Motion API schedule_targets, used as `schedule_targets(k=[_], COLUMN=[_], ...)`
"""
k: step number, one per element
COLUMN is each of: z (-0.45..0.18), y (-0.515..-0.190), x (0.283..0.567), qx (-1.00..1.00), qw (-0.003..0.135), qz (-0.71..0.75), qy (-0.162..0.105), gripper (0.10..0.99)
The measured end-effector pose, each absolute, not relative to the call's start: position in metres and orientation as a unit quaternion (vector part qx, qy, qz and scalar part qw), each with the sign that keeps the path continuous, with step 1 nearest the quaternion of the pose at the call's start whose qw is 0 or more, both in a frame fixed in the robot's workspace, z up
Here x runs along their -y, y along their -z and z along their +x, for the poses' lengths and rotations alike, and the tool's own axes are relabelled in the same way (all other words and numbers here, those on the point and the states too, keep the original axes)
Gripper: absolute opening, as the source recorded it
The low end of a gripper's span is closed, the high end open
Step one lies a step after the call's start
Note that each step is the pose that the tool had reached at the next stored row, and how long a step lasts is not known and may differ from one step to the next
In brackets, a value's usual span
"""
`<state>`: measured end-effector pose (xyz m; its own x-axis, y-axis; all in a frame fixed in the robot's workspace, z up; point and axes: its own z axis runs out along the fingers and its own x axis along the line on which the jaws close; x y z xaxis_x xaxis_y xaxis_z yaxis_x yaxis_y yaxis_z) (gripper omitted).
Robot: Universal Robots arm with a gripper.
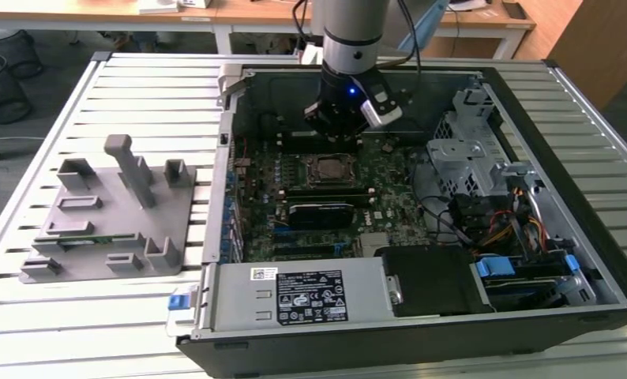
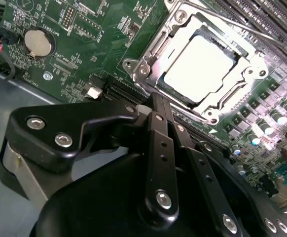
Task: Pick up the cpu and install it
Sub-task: 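Install the first cpu locking lever, then install the second cpu locking lever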
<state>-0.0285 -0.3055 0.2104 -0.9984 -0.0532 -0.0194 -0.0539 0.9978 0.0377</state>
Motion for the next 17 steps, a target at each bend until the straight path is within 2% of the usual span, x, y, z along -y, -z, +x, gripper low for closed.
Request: schedule_targets(k=[17], z=[-0.0285], y=[-0.2104], x=[0.3126], qx=[-0.999], qw=[0.009], qz=[-0.027], qy=[-0.019], gripper=[0.106])
